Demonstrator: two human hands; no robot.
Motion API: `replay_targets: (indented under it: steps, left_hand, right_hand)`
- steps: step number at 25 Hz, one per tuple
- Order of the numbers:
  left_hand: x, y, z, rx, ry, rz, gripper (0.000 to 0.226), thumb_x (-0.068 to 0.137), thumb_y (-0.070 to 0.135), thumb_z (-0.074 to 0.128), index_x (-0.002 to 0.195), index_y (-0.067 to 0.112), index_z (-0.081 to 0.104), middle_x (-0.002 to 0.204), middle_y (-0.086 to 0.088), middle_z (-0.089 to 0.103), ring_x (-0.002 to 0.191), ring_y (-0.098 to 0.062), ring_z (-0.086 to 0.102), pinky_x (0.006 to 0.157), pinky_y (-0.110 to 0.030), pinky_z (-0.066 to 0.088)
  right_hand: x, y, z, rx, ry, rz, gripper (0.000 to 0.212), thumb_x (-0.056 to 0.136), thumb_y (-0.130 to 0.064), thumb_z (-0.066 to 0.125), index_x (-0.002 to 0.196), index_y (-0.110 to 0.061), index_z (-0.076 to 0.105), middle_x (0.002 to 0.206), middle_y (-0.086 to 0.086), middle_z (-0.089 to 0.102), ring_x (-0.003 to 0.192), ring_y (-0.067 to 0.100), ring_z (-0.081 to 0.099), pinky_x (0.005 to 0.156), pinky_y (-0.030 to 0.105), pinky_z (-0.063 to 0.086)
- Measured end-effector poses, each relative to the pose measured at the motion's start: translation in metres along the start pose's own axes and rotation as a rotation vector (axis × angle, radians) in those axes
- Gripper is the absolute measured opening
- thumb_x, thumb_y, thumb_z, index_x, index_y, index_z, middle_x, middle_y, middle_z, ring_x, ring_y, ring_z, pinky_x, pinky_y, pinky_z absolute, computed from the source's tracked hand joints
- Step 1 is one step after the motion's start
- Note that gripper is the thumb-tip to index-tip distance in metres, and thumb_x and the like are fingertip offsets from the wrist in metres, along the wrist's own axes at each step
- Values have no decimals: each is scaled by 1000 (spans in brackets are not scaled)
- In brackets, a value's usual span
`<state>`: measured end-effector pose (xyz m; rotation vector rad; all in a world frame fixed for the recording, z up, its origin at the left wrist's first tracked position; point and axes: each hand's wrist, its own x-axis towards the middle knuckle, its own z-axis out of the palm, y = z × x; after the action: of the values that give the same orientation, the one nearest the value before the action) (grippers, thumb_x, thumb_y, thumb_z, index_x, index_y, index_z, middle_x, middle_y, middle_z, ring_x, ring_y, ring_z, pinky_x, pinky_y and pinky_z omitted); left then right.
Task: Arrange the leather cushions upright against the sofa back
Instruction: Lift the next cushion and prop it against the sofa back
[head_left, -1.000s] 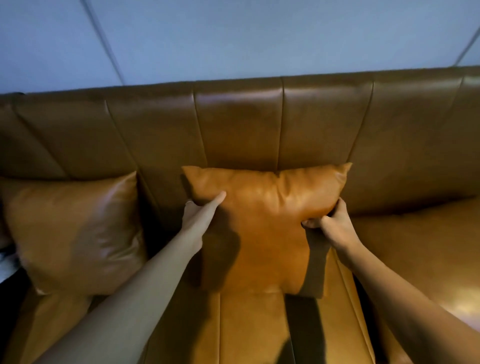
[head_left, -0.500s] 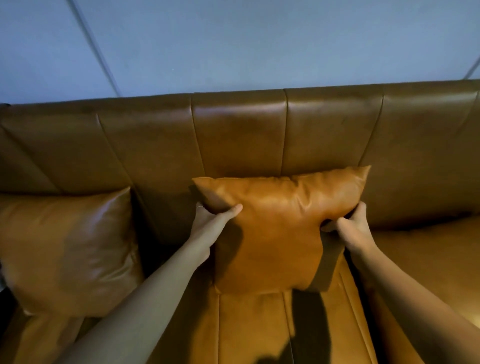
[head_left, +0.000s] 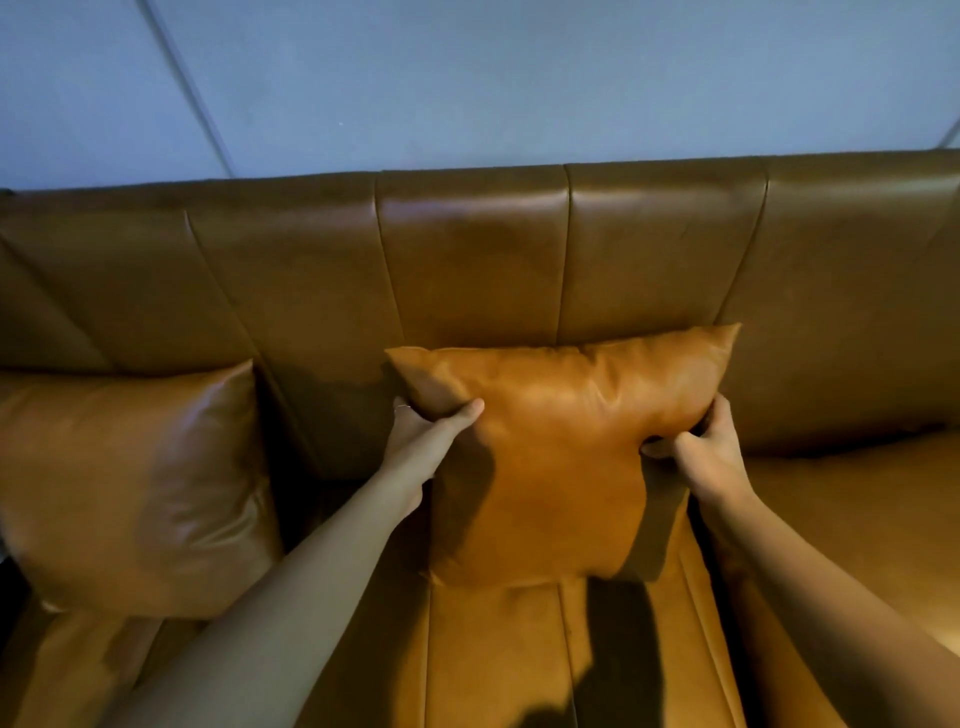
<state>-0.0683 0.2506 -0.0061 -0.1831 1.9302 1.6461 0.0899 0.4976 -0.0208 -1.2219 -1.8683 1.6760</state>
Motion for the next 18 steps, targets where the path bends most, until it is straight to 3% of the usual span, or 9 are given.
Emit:
replay_targets:
  steps: [5,8,11,13,15,18]
  left_hand:
    - [-1,5,0,19,14,-9,112,71,48,83,156,27,13,150,-7,41,135,-35,41,106,-58,39]
    - [-16,13,4,170,59,-45,105,78,54,76,155,19,14,151,-10,39,137,-36,39,107,-56,36]
    - [-40,30,7,598,197,-44,83,85,61,63,146,13,33,139,-12,49,126,-36,48,99,-48,42]
    - [-61,50,13,963,285,30,63,91,60,52,134,14,46,119,-8,55,112,-31,54,86,-41,40]
    - [-88,72,23,1176,286,145,50,95,55,47,126,17,54,103,-3,53,97,-25,53,78,-38,38]
    - [-130,94,41,1292,243,409,50,96,52,45,134,20,51,121,-5,60,109,-27,57,85,-39,46]
  right_hand:
    - [4,-3,-3,-80,-104,11,105,70,3,75,151,-25,15,136,6,44,127,29,42,103,48,42]
    - [0,-14,-7,-262,-115,42,99,75,-9,73,152,-20,12,144,14,42,129,35,44,101,49,45]
    - [-15,-36,-10,-495,-83,61,74,77,-23,67,141,-9,33,136,19,51,120,38,52,97,47,48]
    - [-32,-57,-14,-588,-111,5,58,80,-26,61,133,-9,44,130,18,55,115,37,56,94,45,49]
    - [-50,-81,-19,-655,-147,-84,51,84,-26,57,132,-12,46,128,16,58,113,37,58,93,44,50]
    - [-87,-111,-26,-718,-157,-257,50,90,-34,54,137,-19,44,128,11,61,109,34,61,95,51,49]
